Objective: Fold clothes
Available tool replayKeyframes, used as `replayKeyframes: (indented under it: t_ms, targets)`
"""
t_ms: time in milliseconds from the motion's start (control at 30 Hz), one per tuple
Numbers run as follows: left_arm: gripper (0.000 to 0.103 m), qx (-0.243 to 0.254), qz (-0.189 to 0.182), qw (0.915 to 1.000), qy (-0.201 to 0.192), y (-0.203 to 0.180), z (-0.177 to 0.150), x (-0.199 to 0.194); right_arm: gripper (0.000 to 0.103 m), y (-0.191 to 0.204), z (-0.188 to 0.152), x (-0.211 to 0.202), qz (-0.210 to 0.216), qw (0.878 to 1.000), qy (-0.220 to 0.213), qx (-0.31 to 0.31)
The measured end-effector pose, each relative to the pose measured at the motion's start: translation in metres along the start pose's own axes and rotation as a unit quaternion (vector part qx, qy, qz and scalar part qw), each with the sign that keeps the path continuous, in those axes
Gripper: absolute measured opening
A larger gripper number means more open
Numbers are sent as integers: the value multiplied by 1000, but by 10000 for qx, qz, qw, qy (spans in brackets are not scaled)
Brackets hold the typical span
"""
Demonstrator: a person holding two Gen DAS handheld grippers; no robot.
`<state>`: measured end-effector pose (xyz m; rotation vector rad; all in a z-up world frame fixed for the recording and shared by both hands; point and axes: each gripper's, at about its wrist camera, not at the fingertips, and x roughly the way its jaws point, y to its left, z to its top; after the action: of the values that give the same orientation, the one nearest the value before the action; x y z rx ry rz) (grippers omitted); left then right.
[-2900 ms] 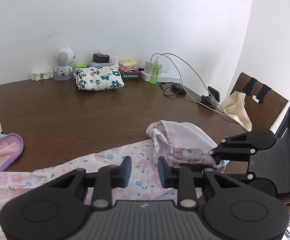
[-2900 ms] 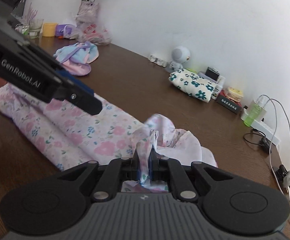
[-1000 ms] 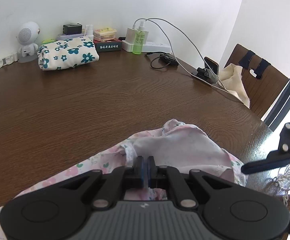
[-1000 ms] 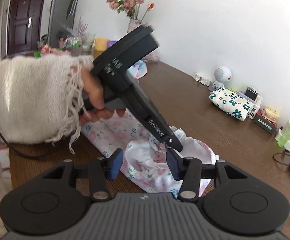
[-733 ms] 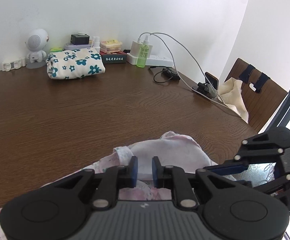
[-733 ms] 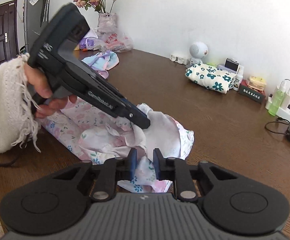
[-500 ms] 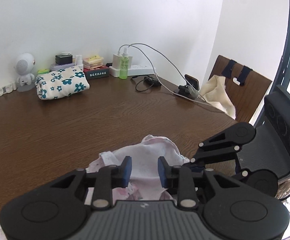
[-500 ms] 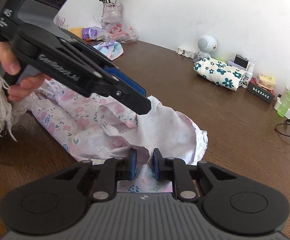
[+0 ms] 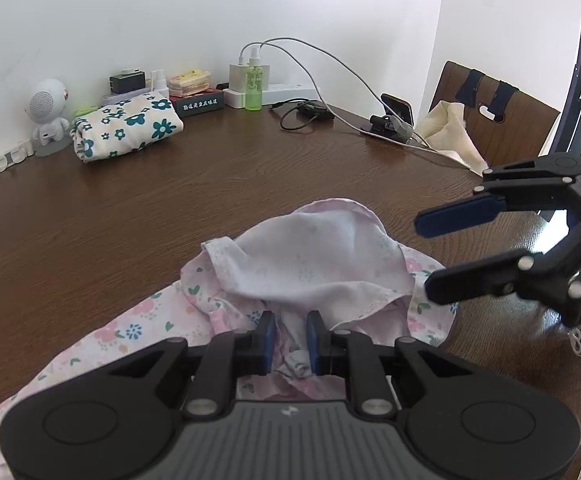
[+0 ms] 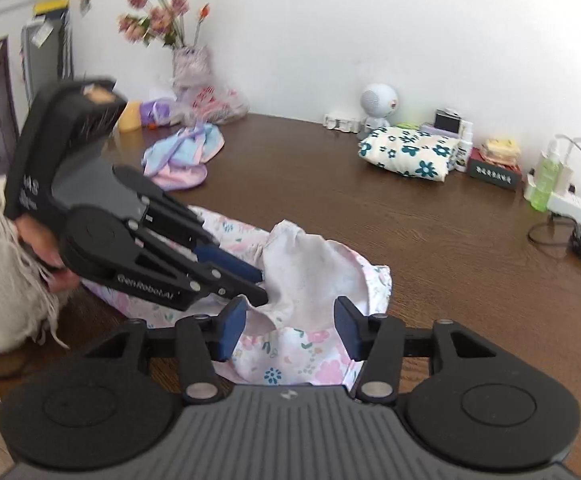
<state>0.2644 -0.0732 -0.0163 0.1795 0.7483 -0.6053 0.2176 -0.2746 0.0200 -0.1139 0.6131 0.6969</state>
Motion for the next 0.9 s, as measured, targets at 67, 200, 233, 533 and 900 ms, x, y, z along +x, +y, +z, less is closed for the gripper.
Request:
replayKeyframes:
  t_ms: [67,200,233,533,900]
  targets:
    - [16,102,29,9999,-17,-2,-1,-1,57,-15,-7,1,81,9981,33,614]
    - [16,260,106,9996,-47,-6,-4,-1,57,-44,-22,3,242,9827,99,1833]
    - [16,271,112,9996,-52,-6,-4,-2,57,-52,-26,3,282,9765,115,2134]
    - [16,217,-55,9997,-99,1,-7,-3,54,-71,-49,13,407,9392,72,3409]
    - [16,-8,-352,9991,-235,14,-11,-4,38,-65,-62,23,425,9056,-191,4217]
